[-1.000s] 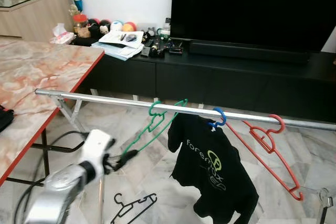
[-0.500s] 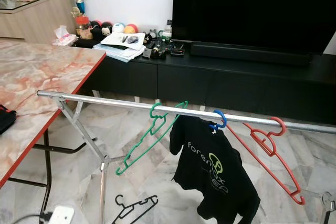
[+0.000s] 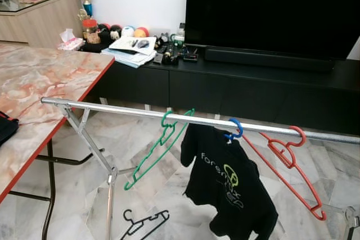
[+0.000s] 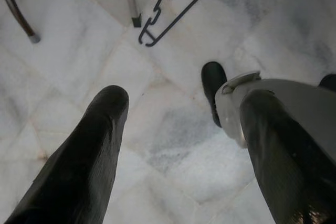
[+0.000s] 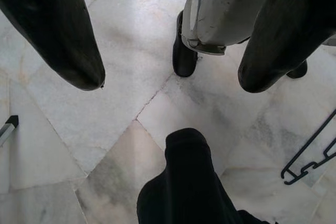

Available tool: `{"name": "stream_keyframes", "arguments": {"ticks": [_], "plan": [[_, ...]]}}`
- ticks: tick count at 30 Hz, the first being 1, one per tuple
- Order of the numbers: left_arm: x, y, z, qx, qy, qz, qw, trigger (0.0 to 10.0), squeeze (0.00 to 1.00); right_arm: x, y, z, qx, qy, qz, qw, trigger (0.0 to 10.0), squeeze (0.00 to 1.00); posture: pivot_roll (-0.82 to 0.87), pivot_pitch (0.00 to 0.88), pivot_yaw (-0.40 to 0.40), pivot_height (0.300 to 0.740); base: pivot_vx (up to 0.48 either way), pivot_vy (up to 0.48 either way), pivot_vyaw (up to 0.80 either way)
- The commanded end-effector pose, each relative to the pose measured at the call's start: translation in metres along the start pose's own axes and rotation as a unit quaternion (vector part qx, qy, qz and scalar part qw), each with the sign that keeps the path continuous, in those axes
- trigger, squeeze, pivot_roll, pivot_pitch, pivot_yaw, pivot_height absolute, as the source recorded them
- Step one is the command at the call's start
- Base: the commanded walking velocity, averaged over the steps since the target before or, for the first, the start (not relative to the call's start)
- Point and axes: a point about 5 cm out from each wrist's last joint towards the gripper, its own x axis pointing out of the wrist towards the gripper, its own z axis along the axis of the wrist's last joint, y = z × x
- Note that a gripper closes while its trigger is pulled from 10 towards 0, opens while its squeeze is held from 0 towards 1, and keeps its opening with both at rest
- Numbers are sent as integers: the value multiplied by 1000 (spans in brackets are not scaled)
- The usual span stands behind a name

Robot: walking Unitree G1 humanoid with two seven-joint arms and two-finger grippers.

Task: Hang hanger

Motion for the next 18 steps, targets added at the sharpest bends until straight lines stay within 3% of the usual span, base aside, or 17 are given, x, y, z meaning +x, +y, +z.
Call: {"name": "stream_keyframes", "arguments": {"ticks": [1,18], "plan": [[0,-1,-6,-2,8,2,1000,10000,0,0,-2,-3,5,7,-4,1000,10000,0,42,0,-5,740,0,0,0],[-3,2,-21,-5,36,5,999,10000,0,-1,-4,-2,12,4,-8,1000,10000,0,31,0,-6,740,-282,0,0]]}}
